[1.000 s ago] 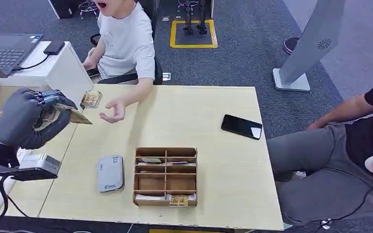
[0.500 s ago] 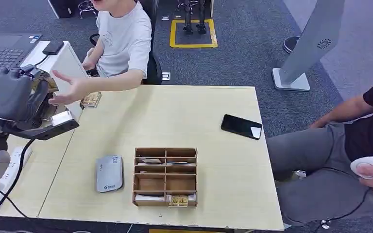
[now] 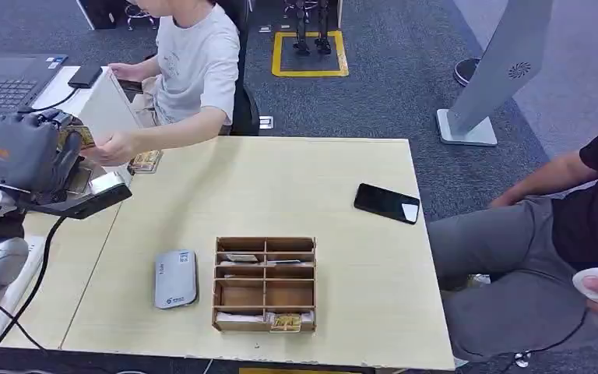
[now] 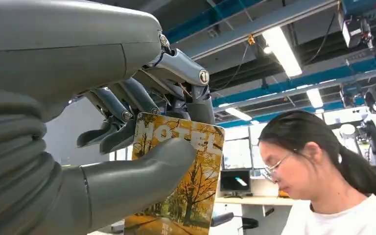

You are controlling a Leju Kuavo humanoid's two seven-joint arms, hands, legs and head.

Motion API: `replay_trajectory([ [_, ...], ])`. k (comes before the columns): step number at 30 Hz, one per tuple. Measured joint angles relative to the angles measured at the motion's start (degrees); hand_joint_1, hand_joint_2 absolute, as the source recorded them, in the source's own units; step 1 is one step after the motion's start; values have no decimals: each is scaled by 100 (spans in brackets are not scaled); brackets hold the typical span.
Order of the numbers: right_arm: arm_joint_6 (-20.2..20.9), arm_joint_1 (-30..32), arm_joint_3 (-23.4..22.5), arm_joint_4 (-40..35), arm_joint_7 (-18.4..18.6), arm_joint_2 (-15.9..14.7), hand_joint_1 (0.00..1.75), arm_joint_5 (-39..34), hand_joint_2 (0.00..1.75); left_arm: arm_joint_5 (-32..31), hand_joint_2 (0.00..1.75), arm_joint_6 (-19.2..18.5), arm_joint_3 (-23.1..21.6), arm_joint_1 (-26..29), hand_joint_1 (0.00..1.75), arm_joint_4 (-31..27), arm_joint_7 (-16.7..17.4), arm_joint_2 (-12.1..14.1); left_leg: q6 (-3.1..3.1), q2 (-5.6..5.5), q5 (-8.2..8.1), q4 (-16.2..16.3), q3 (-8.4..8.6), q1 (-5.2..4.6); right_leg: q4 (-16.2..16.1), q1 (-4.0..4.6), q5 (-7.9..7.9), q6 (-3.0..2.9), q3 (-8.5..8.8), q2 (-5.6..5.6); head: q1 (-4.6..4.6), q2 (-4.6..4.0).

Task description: Pass the card to the sensor for recognition and then transmit it.

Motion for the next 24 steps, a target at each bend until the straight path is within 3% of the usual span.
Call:
replay_trajectory([
  [2,-2,-4,22,4,-30,0,0,0,175,2,175,0,-11,-1,155,57,0,-15,0,4,0,0,-1,0,0,0,0,0,0,5,-2,0],
  [3,-2,-7,33,4,-59,0,0,2,175,6,175,0,-20,-1,33,83,0,-22,0,5,0,0,-1,0,0,0,0,0,0,6,-2,0],
  [4,-2,-11,46,5,-79,0,0,2,175,31,175,-5,-31,3,0,97,-2,-22,0,5,0,0,-2,0,0,0,0,0,-1,6,-2,0],
  [12,2,-31,109,4,0,0,0,24,175,387,175,17,-52,239,0,118,-234,18,0,2,0,0,-3,-1,0,-1,0,0,1,3,-2,0],
  [16,-15,-30,109,4,0,0,0,-7,175,518,175,243,5,479,0,118,-258,127,0,3,0,-2,-3,0,1,-1,0,0,1,4,0,0],
  [24,-127,69,107,-13,-55,0,0,-241,175,822,175,763,903,1790,0,-9,-461,335,-4,14,-7,-7,-1,2,2,-1,-8,-8,-1,15,-2,0],
])
